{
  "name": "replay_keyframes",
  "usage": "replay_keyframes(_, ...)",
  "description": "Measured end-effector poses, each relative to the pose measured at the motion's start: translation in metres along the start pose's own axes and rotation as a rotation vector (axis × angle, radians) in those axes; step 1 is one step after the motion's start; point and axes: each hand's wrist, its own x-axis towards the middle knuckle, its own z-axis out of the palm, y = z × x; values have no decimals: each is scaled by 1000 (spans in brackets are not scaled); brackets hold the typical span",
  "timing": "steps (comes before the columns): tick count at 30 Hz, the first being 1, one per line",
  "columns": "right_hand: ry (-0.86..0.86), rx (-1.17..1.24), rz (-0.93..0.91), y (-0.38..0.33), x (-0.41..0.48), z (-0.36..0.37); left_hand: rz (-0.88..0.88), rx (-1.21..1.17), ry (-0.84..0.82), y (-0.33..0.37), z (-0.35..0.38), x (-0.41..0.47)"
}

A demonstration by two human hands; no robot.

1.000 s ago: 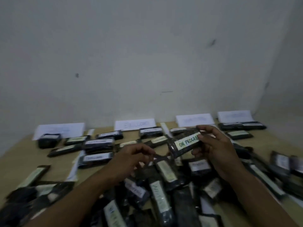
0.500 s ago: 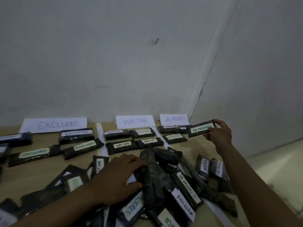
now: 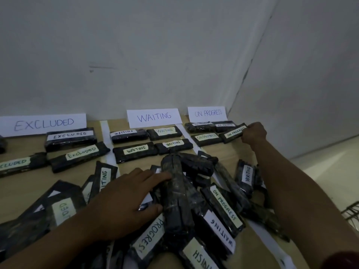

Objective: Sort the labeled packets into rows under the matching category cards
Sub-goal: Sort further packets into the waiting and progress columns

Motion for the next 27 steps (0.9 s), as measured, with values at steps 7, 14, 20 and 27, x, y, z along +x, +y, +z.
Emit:
replay_keyframes(7,-80,-127,-8,9,-7,1,3,17,-11,-1,2,1)
replay_keyframes(14,-163,166,-23,8,-40,-36,0,13,14,0,2,0)
replay_keyframes(20,-611,-221,-247,5,-101,-83,19,34,-2,-3,4,-1)
replay_keyframes(27,-722,-343,-224,8,-128,-93,12,-21,-5,-2,4,-1)
